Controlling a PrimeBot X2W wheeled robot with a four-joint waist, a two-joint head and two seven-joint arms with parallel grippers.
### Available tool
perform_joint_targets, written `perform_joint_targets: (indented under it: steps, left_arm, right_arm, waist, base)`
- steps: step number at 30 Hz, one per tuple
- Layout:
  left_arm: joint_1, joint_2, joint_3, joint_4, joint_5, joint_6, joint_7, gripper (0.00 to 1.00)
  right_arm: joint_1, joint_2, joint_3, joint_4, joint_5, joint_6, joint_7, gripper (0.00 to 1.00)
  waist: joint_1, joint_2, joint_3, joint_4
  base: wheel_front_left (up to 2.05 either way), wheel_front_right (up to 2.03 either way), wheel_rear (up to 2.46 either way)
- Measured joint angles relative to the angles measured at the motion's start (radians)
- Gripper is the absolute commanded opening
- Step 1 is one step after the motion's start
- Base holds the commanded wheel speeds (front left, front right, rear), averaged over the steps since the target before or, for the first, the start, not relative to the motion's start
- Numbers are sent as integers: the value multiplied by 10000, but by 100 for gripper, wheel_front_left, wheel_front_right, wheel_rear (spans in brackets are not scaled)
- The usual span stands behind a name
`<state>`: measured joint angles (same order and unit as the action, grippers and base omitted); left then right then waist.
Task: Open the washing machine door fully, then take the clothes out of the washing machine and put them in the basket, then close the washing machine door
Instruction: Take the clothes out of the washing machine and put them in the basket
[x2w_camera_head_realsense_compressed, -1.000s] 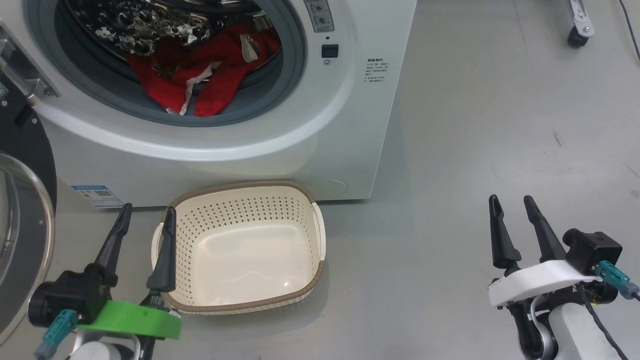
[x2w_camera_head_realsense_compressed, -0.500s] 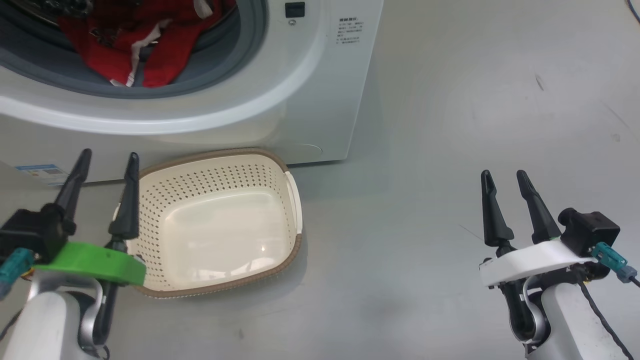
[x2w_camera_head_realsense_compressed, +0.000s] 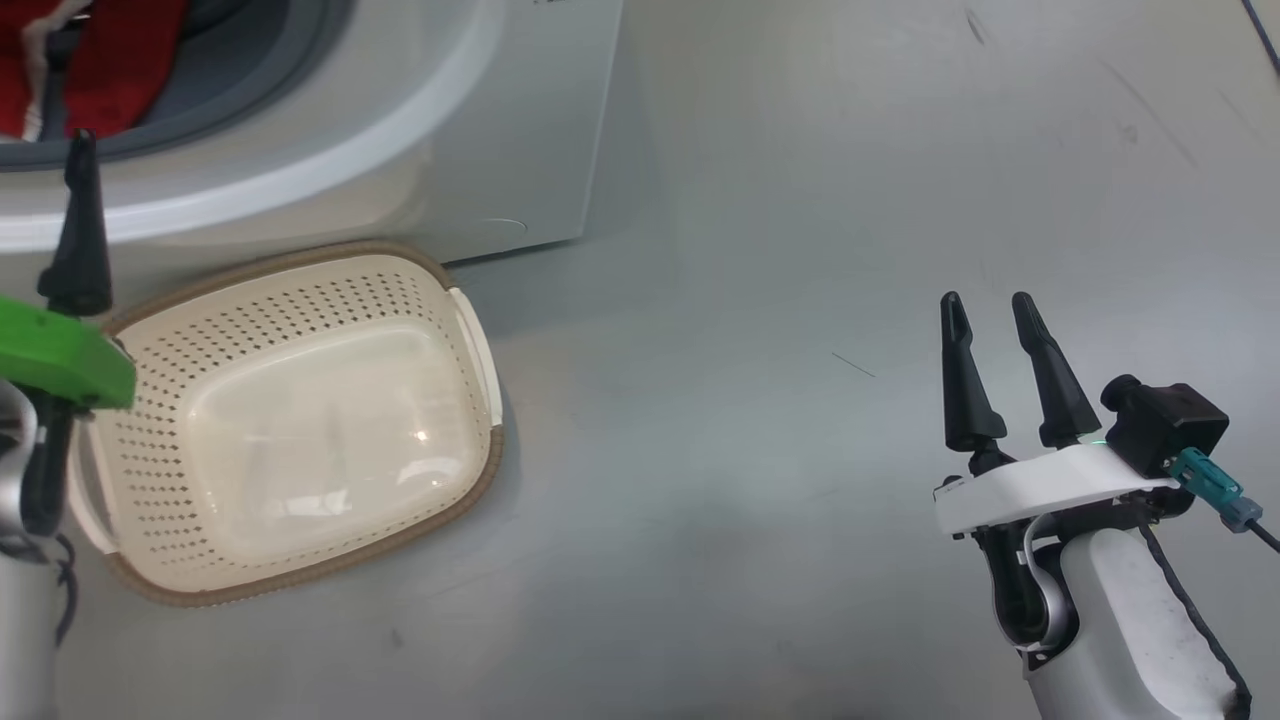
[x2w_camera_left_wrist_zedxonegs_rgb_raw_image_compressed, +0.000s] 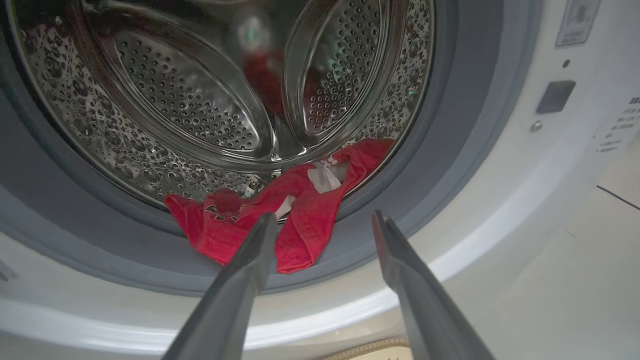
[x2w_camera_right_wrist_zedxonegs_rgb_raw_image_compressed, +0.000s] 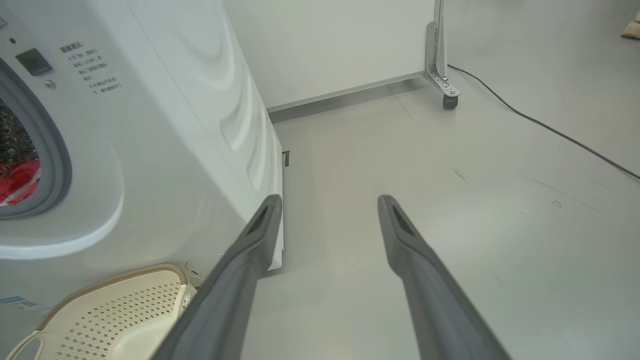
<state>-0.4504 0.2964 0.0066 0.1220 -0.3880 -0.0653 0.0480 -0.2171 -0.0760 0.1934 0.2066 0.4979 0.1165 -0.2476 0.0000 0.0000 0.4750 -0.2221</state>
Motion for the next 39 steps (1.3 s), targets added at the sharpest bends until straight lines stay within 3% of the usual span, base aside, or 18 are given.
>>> perform_joint_targets:
  steps: [15,28,39]
  left_arm:
    - [-2721,729,-23,1360,-44,178,1902,100]
    - [-4168,1258,4,2945,267,351,2426,100]
    - [-5163,1260,-295,3789,387,215,2585,100]
  right_arm:
    - [-438,180,-251,-82,44,54,-2,100]
    - [-739,282,-272,-73,44,56,-2,100]
    - [-806,318,-301,-59,44,56,0,100]
  waist:
    - [0,0,1399,-1183]
    - [1,0,2043,-1586]
    - [1,0,2291,-1691]
  base:
    - [0,0,0]
    - [0,0,0]
    - [0,0,0]
